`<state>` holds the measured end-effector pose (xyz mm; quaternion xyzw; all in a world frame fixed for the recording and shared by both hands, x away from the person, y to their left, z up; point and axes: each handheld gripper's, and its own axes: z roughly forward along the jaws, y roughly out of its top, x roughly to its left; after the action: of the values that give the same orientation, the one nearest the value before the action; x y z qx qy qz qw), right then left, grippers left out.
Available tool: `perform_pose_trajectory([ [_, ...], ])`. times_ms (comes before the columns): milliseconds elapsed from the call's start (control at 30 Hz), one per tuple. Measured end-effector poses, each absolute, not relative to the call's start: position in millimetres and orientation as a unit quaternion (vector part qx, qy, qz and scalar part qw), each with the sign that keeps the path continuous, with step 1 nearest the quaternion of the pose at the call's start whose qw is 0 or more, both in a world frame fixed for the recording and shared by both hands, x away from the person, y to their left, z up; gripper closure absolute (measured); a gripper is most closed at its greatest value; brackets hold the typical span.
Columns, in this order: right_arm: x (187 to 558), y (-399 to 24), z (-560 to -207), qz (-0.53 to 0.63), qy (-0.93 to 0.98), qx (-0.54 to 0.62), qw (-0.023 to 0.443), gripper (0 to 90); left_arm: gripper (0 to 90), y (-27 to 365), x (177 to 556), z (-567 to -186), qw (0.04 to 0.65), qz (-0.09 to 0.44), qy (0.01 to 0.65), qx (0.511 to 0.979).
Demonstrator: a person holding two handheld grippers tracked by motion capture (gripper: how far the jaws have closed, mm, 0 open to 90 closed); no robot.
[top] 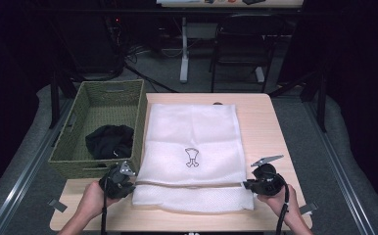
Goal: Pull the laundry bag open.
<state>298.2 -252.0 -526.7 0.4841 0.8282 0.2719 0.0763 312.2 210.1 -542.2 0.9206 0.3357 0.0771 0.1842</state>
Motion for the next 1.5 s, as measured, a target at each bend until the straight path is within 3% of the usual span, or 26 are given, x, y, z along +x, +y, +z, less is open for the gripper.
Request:
perform_pose_trajectory([
  [833,297.9,-251.1,-528.6,0.269,0.827,0.489,0.065,77.8,74.0,208.0,311.5,-539.5,0.215,0.034,0.363,0.906],
  [900,297.5,-250.7,-528.5,0.270,0.829,0.487,0.062,72.7,73.4,208.2,312.5,-540.0,0.218,0.030,0.366,0.904],
  [933,297.4,-250.4,-528.1,0.271,0.830,0.483,0.063,65.3,73.2,208.2,312.7,-540.7,0.223,0.026,0.370,0.901],
  [1200,292.3,-246.0,-523.1,0.269,0.837,0.473,0.056,41.8,66.6,209.3,317.8,-539.6,0.261,-0.003,0.390,0.883],
  [1333,288.6,-246.9,-515.3,0.293,0.838,0.457,0.060,31.9,65.2,207.1,318.7,-539.4,0.282,-0.018,0.391,0.876],
  [1500,289.3,-244.9,-509.9,0.312,0.840,0.439,0.070,20.2,57.3,201.4,317.0,-535.5,0.293,-0.011,0.384,0.876],
])
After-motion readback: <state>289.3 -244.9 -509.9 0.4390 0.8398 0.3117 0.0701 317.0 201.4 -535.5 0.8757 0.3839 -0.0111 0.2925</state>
